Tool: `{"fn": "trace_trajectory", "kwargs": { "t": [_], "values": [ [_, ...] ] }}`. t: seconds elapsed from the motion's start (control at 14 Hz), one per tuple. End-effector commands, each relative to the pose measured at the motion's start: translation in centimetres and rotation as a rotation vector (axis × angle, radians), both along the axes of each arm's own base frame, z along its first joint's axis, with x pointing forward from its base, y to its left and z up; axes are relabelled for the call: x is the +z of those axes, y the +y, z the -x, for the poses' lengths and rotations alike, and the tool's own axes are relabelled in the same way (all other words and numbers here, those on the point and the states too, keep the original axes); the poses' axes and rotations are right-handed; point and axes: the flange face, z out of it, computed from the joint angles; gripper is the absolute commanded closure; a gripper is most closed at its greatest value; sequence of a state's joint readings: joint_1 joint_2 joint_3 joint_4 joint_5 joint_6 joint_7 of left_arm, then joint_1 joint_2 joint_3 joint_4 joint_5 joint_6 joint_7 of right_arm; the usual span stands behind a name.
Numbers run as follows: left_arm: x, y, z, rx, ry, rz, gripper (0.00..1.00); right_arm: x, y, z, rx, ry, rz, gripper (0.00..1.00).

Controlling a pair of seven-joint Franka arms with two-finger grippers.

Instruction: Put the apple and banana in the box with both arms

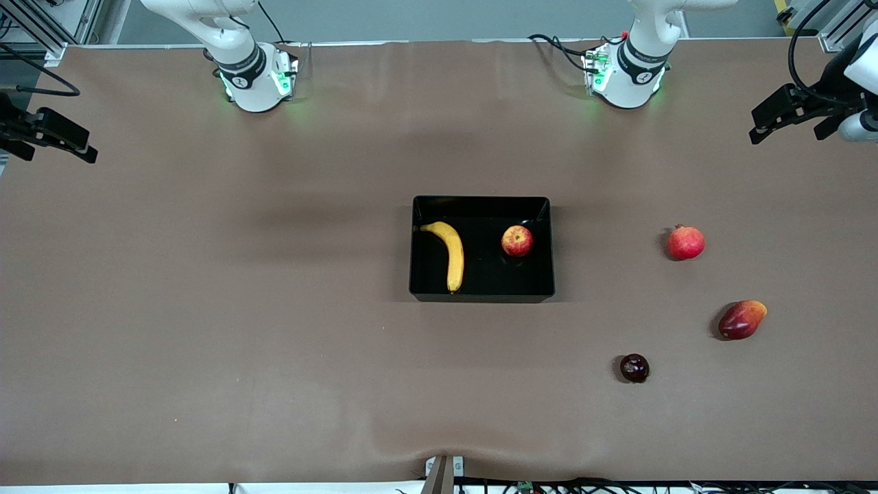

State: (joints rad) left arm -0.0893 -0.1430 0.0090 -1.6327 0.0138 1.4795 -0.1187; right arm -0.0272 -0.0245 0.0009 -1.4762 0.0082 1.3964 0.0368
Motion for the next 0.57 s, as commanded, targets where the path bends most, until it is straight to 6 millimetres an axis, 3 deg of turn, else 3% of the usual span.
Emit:
{"fn": "trace_trajectory", "kwargs": {
  "t": [0.0,0.5],
  "values": [
    [0.24,-0.84,-0.19,-0.001,-0.01,0.007,0.0,0.33,-0.12,0.05,-0.014,-0.007,0.012,0.0],
    [0.12,-0.13,-0.21,0.012,-0.004,0.005,0.0,0.34,-0.3,0.04,-0.017,-0.009,0.014,0.0]
  ]
}}
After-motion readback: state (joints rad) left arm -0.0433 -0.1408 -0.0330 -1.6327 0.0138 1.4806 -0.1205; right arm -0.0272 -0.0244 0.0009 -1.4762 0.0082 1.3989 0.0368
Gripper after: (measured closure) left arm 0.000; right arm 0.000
